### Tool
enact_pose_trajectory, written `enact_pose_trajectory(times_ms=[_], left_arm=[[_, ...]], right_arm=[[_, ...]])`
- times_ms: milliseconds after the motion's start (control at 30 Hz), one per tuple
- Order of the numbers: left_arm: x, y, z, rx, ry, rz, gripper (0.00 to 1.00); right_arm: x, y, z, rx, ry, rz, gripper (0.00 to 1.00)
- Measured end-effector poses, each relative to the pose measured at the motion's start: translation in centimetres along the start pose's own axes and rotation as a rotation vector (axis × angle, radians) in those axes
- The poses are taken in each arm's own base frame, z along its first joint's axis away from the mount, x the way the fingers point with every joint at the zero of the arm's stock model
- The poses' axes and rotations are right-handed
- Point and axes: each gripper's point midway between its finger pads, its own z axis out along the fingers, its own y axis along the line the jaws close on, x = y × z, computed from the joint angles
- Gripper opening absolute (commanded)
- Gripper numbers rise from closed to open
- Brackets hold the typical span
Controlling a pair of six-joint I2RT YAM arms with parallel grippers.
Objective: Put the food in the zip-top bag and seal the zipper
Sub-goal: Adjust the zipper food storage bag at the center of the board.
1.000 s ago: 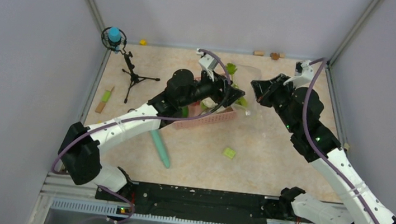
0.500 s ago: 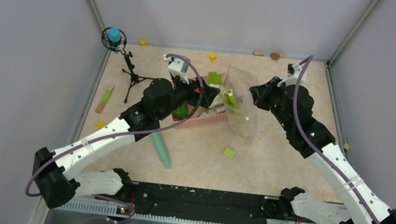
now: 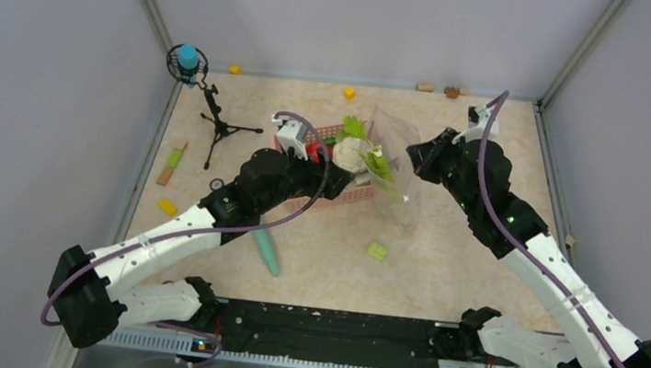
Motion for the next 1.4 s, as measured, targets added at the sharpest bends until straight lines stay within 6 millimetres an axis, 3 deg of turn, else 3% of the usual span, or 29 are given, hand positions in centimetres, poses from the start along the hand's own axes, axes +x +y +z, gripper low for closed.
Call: enact_pose_trajectory(times_ms=[333, 633, 700, 867, 1067, 1300, 1400], left_arm=[[1.2, -2.8, 4.2, 0.12, 0.099, -0.049, 0.77], [-3.6, -6.9, 12.1, 0.181, 0.055, -0.027, 0.77], [-3.8, -7.2, 12.9, 0.189, 0.056, -0.02, 0.77], [-2.7, -6.9, 12.9, 0.194, 0.094, -0.011, 0.77], [-1.0, -6.7, 12.0, 0.21, 0.147, -0.01, 0.75], [-0.4, -7.6, 11.6, 0.226, 0.169, -0.009, 0.74], [-1.3, -8.6, 11.8, 0.236, 0.157, -0.009, 0.72]], right_arm=[[0.5, -0.5, 0.1, 0.018, 0.01, 0.004, 0.0], [0.3, -5.5, -0.3, 0.236, -0.004, -0.031, 0.0], [0.0, -6.5, -0.4, 0.274, -0.011, -0.034, 0.0], [-0.7, -8.2, -0.8, 0.344, -0.039, -0.034, 0.0], [-1.5, -8.5, -1.4, 0.359, -0.072, -0.031, 0.0], [-1.7, -8.1, -1.6, 0.341, -0.078, -0.025, 0.0], [-1.8, -7.9, -1.8, 0.327, -0.082, -0.023, 0.0]])
